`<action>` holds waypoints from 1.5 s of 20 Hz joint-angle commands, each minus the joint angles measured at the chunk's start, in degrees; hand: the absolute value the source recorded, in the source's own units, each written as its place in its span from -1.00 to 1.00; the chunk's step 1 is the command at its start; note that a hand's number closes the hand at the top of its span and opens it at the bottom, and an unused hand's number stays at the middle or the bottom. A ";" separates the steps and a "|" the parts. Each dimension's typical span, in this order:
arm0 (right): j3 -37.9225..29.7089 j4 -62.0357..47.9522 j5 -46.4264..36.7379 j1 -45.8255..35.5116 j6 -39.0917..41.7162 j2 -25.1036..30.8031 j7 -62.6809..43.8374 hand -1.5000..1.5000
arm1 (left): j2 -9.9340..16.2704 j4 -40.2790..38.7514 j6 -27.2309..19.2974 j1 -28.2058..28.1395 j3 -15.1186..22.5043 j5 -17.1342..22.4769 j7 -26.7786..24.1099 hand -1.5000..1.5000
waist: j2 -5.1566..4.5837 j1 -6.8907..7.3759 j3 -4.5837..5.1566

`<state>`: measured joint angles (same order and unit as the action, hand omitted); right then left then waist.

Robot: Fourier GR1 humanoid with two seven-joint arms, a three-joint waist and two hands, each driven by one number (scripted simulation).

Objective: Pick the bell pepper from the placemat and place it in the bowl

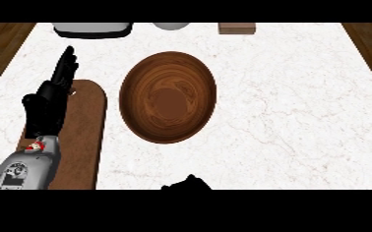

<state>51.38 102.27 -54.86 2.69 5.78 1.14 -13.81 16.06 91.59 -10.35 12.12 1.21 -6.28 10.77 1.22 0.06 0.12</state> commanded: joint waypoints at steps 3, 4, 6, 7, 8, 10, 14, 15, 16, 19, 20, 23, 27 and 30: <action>7.14 5.62 -1.47 -0.65 -13.68 -1.05 -14.38 1.00 | 0.21 -0.35 -0.46 -0.64 -0.52 -0.32 0.16 0.00 | 0.37 -1.06 0.11; 8.10 5.83 -3.10 -0.68 -15.81 -1.04 -16.77 1.00 | -0.03 0.21 -0.48 -0.84 -0.47 -0.05 0.68 0.00 | 0.69 -1.31 0.11; 8.88 5.32 -3.95 -2.84 -19.21 -1.00 -20.62 1.00 | 0.46 -0.48 -0.37 0.09 -1.22 0.15 0.69 0.00 | 0.30 -1.42 0.14; 9.10 5.27 -3.55 -3.96 -21.17 -0.98 -22.50 1.00 | -0.01 -0.62 -0.49 0.06 -0.73 -0.07 0.30 0.00 | 0.02 -1.21 0.12; 9.14 4.68 -3.89 -4.94 -23.53 -0.96 -24.26 1.00 | -0.05 -0.42 -0.58 -1.54 -0.56 -0.36 -1.11 0.00 | -0.07 -0.36 0.14; 9.64 5.21 -4.37 -6.84 -25.89 -0.92 -28.21 1.00 | 1.01 -0.74 -0.16 0.14 -1.50 -0.13 -0.25 0.00 | -0.22 -0.53 0.12; 8.13 4.80 -4.64 -12.43 -30.38 -0.84 -35.19 1.00 | -0.41 0.10 -0.22 -0.42 0.09 -0.40 -0.90 0.00 | -0.58 0.69 0.08; 8.68 3.46 -5.48 -13.67 -32.17 -0.83 -36.63 1.00 | -0.50 0.65 0.17 0.13 0.09 0.19 -0.04 0.00 | -0.60 1.04 0.04; 7.35 2.34 -5.76 -15.73 -33.52 -0.82 -38.02 1.00 | 0.37 -0.63 0.68 1.04 -0.50 0.14 -0.80 0.00 | -0.97 0.93 0.07; 2.48 -0.22 -5.12 -25.61 -35.59 -0.94 -43.74 1.00 | -0.09 -2.33 1.47 0.74 -0.05 0.37 -3.07 0.00 | -1.49 1.87 0.10; 1.45 -1.78 -4.98 -29.01 -36.15 -0.98 -46.17 1.00 | -1.00 -0.89 0.79 0.78 0.96 -0.21 -1.35 0.00 | -1.32 2.28 0.03; -1.11 -4.60 -2.44 -38.18 -38.92 -1.06 -51.16 1.00 | -0.91 -1.59 1.21 2.06 0.31 0.31 -0.93 0.00 | -1.38 2.33 0.00; -3.97 -16.74 -5.22 -45.38 -39.76 -1.10 -52.71 1.00 | 0.15 -0.97 2.38 0.46 -1.63 1.72 -1.75 0.00 | -1.33 1.79 -0.04; -4.95 -25.64 -5.63 -50.49 -38.59 -1.11 -51.44 1.00 | -0.27 -2.04 1.66 3.13 -1.16 0.27 -0.65 0.00 | -1.48 1.75 -0.04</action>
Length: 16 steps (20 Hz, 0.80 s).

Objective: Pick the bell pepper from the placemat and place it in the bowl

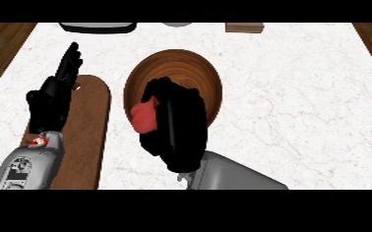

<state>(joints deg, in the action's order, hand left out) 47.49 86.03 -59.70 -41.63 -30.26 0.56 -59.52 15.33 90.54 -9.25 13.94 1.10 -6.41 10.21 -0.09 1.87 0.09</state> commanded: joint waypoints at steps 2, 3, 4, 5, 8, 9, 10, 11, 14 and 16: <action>-3.96 -13.80 -3.05 -6.68 -1.54 -0.54 -4.16 1.00 | 1.06 1.23 1.61 -1.64 -1.02 0.98 -0.02 0.00 | -0.05 -0.19 -0.04; -7.63 -17.54 0.13 -8.80 -1.13 -0.54 -1.32 1.00 | -1.01 3.10 -0.61 -1.82 0.84 -0.81 0.75 0.00 | -0.18 0.10 -0.06; -4.46 -19.51 -2.58 -6.77 -3.81 -0.54 -0.65 1.00 | 0.17 -0.54 -0.04 1.05 -0.66 -0.90 0.80 0.00 | -0.22 -0.69 -0.06; -7.35 -23.53 -0.01 -8.96 -4.48 -0.54 2.29 1.00 | 0.07 2.17 -0.10 -0.73 -0.79 -0.45 1.53 0.00 | -0.24 -0.14 -0.07; -7.45 -32.12 1.48 -11.83 -9.72 -0.55 2.78 1.00 | -0.53 -0.63 0.48 1.60 -0.29 -0.90 0.49 0.00 | -0.50 0.24 -0.07; -8.37 -34.07 2.49 -12.61 -10.75 -0.55 3.72 1.00 | -0.77 0.26 0.99 -2.25 -0.53 -0.06 -2.50 0.00 | -0.44 0.44 -0.06; -9.35 -36.22 4.13 -11.15 -11.91 -0.55 6.38 1.00 | 0.16 1.90 1.24 -2.62 -1.12 -0.10 -1.95 0.00 | -0.42 0.39 -0.08; -13.42 -36.59 9.01 -11.55 -13.86 -0.55 10.89 1.00 | -0.11 -0.04 0.90 1.13 -1.03 -0.41 -0.44 0.00 | -0.87 0.59 -0.12; -14.21 -39.36 17.28 -7.65 -15.52 -0.56 16.88 -1.00 | -1.86 1.30 -0.42 -0.82 0.50 -1.60 -0.85 0.00 | -1.00 1.25 -0.16; -17.04 -41.30 23.76 -11.24 -13.47 -0.56 23.07 -1.00 | -1.15 -1.43 1.01 1.47 -0.39 -0.68 -1.15 0.00 | -1.25 1.29 -0.16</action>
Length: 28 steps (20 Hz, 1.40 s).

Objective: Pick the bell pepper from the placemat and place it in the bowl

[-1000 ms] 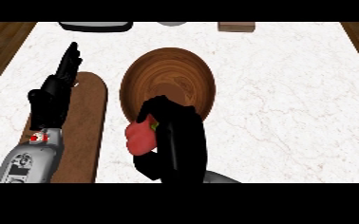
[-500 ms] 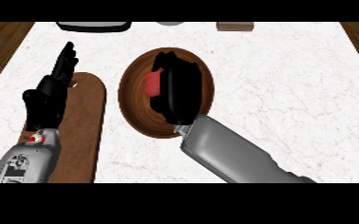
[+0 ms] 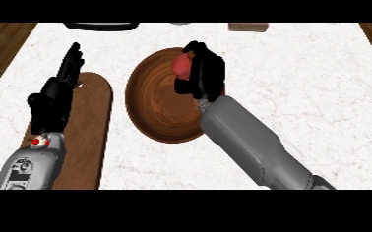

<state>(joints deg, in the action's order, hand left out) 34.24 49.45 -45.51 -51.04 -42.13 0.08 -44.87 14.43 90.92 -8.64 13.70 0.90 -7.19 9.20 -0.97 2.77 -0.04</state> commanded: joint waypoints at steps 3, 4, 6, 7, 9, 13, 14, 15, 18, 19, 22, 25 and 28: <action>-1.94 -4.26 16.90 0.56 -4.70 -0.07 16.83 -1.00 | -2.04 -1.58 -0.96 2.41 1.36 -1.26 1.21 0.00 | -0.43 0.97 -0.06; -2.97 -3.86 19.76 0.85 -3.36 -0.07 19.49 -1.00 | -1.18 -1.02 0.62 -0.19 0.27 0.47 -1.20 0.00 | -0.15 0.68 -0.03; -4.54 -3.84 23.37 1.56 -5.21 -0.08 25.45 -1.00 | 1.10 1.23 1.48 0.43 -1.33 0.77 1.11 0.00 | -0.05 0.70 -0.06; -8.87 -3.24 24.70 0.36 -2.18 -0.08 30.45 -1.00 | -0.05 -0.70 0.42 0.06 -1.24 0.29 -0.82 0.00 | -0.01 -0.45 -0.06; -7.73 -4.16 27.92 2.50 -6.62 -0.08 33.99 -1.00 | -1.93 1.55 -1.07 -0.12 1.17 -1.71 1.31 0.00 | 0.20 -0.43 -0.06; -11.38 -6.97 32.69 -0.73 -7.96 -0.08 37.18 -1.00 | -0.72 0.50 0.19 0.75 -1.12 -0.58 2.49 0.00 | 0.51 -0.99 -0.01; -9.71 -0.80 31.15 2.36 -5.58 -0.08 35.25 -1.00 | -0.15 -1.68 0.40 0.60 -2.19 -0.87 -0.49 0.00 | 0.88 -2.25 0.03; -14.52 -3.11 33.71 2.12 -2.22 0.48 40.34 -1.00 | 1.08 1.07 1.51 -0.04 -2.71 -0.17 2.19 0.00 | 0.79 -2.02 0.00; -12.39 8.03 33.00 9.30 0.11 2.97 36.34 -1.00 | 0.23 2.71 0.57 -2.06 -2.25 -1.47 2.56 0.00 | 1.18 -2.88 0.03; -11.18 12.55 33.25 11.83 1.00 3.37 35.34 -1.00 | -2.11 -0.13 -1.91 0.63 -1.07 -3.20 2.15 0.00 | 1.24 -3.48 0.03; -11.59 22.77 36.28 20.33 3.51 6.74 39.11 -1.00 | -0.30 -1.10 0.32 0.62 -3.58 -0.84 1.46 0.00 | 1.33 -4.02 0.03; -8.99 33.02 38.45 29.45 6.58 8.05 40.00 -1.00 | 1.14 -0.33 1.74 -1.09 -5.28 0.56 0.63 0.00 | 1.41 -4.14 0.05; -10.37 40.23 40.16 34.45 10.53 12.17 40.80 -1.00 | 0.27 5.75 2.31 -3.81 -3.27 -0.13 3.76 0.00 | 1.25 -3.25 0.03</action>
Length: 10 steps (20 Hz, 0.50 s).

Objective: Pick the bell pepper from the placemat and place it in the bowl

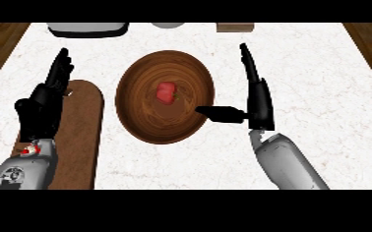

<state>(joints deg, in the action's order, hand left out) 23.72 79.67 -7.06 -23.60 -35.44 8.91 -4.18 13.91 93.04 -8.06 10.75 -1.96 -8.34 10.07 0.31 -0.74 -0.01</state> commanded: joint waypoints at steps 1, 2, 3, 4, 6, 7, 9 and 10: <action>-1.33 11.18 2.93 10.09 5.39 5.25 2.94 -1.00 | 0.04 0.91 1.02 0.31 -0.40 0.19 0.89 0.00 | -0.16 0.19 0.00; 0.38 13.71 0.41 8.43 6.33 5.37 -2.42 -1.00 | -2.80 -1.59 -1.62 1.57 1.65 -2.34 -0.29 0.00 | -0.18 0.16 0.03; 1.25 15.33 2.32 13.71 6.40 4.99 2.20 -1.00 | 0.34 -4.83 1.19 0.56 -3.00 1.36 -4.85 0.00 | -0.22 0.05 0.03; 0.90 15.16 1.98 14.65 6.94 4.39 4.82 -1.00 | 0.16 -0.29 1.12 -0.50 -1.15 -0.47 -1.33 0.00 | -0.21 0.46 0.01; 2.36 14.12 -0.47 17.96 6.09 2.59 7.79 -1.00 | -2.14 -0.66 0.17 -0.21 0.31 -1.48 -1.31 0.00 | -0.26 0.56 0.01; 2.01 18.05 -0.08 20.47 6.80 3.74 7.22 -1.00 | -1.22 -0.95 0.22 1.36 -0.22 -2.39 0.65 0.00 | -0.24 0.44 0.01; 0.90 18.17 0.06 21.94 9.11 3.62 7.98 -1.00 | -2.11 -2.12 0.39 2.53 -0.16 -2.79 -0.21 0.00 | -0.28 0.51 0.01; 0.29 20.04 -1.56 20.09 9.24 2.49 4.60 -1.00 | -1.63 -5.49 1.27 3.09 -2.33 -1.53 -2.60 0.00 | -0.29 0.54 0.02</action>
<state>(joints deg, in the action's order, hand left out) 24.31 95.91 -6.81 -6.10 -27.96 12.46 1.25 12.66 91.00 -7.29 12.11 -2.88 -9.66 9.00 0.08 -0.31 -0.01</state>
